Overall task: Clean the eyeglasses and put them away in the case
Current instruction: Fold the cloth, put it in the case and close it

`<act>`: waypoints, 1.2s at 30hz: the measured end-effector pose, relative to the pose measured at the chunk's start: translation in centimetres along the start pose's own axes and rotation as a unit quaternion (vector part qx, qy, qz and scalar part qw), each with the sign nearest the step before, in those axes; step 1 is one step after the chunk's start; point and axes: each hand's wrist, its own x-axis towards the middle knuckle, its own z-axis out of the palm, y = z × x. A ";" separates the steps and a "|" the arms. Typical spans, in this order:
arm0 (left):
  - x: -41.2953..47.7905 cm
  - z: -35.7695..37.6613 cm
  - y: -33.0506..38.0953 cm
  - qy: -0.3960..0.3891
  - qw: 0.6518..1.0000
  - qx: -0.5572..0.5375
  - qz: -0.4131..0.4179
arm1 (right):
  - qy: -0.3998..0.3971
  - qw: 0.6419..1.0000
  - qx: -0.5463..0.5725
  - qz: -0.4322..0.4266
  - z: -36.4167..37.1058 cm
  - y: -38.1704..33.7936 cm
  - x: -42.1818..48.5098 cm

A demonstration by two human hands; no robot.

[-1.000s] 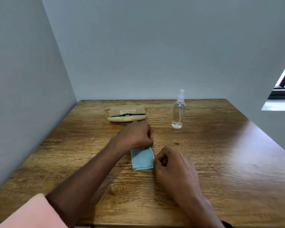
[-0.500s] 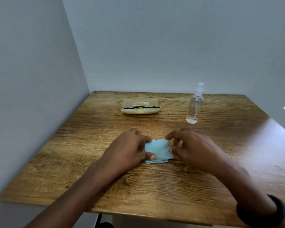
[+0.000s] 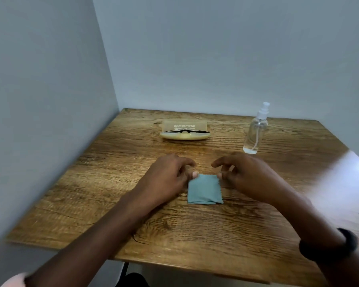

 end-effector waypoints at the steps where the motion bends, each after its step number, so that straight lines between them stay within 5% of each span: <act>1: 0.2 0.0 0.1 -0.003 1.000 0.014 0.001 | -0.003 1.000 -0.014 -0.005 0.2 -0.2 0.3; 12: 0.3 1.2 -0.8 0.020 1.000 0.009 0.014 | 0.072 0.996 -0.024 -0.051 3.0 -1.0 0.1; 25: 0.0 1.3 -1.6 0.063 0.970 -0.233 -0.014 | 0.053 0.973 0.226 0.010 2.7 -0.5 0.9; 36: -0.6 1.0 -1.8 0.077 0.967 -0.240 0.026 | 0.094 0.973 0.209 0.023 2.7 -0.6 -0.1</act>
